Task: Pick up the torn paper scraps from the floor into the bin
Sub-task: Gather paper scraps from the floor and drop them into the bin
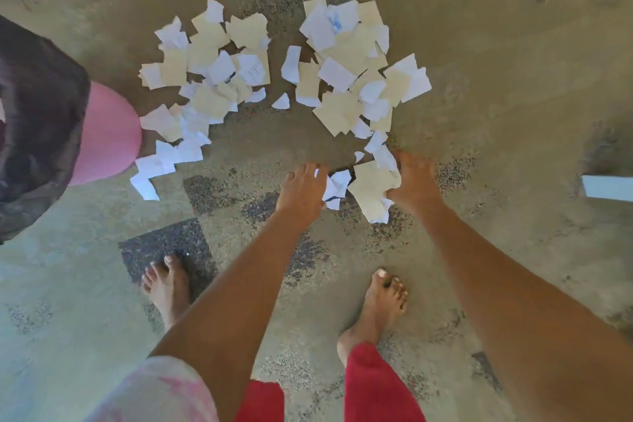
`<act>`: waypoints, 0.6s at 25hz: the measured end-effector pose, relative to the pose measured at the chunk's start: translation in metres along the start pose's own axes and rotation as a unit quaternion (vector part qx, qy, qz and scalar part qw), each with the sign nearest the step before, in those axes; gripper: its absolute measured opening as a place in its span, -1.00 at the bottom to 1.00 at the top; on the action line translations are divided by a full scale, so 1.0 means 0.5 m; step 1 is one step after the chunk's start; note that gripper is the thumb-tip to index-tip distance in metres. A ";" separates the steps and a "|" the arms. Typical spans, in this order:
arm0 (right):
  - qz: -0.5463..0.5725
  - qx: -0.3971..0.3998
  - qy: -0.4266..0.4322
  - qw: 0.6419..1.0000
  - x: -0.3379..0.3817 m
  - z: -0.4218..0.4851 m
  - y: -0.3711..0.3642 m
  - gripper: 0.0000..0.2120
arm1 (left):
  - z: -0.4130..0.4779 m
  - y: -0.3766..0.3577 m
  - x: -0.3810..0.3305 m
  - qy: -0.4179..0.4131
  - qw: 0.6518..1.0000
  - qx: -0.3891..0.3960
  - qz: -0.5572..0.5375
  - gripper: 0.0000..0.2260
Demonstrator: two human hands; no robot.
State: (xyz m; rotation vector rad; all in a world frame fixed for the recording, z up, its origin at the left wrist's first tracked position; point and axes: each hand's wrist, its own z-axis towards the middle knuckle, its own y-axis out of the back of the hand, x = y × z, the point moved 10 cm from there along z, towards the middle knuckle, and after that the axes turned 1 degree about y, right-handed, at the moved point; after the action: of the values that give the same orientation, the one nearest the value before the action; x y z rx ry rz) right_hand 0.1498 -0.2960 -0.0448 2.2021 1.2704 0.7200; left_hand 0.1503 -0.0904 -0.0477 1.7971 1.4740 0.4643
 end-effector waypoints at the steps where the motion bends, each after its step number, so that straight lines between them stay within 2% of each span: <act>1: -0.017 0.005 -0.006 1.000 -0.009 0.013 -0.023 -0.22 | 0.018 -0.018 -0.008 -0.011 1.000 0.000 0.016 -0.33; 8: -0.180 0.020 0.015 0.983 0.009 0.069 -0.141 0.17 | 0.092 -0.097 -0.036 -0.066 0.991 -0.018 0.111 0.01; 11: -0.208 0.008 0.035 0.978 0.021 0.076 -0.159 0.11 | 0.085 -0.113 -0.044 -0.085 0.985 -0.034 0.144 -0.12; 15: -0.211 -0.025 0.049 0.976 0.028 0.073 -0.150 -0.10 | 0.079 -0.110 -0.054 -0.083 0.988 -0.029 0.126 -0.35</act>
State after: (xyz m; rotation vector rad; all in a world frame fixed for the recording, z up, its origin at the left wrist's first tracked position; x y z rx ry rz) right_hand 0.1329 -0.2561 -0.1174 1.7856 1.6783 0.6847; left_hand 0.1329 -0.1255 -0.1093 1.9349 1.1149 0.4655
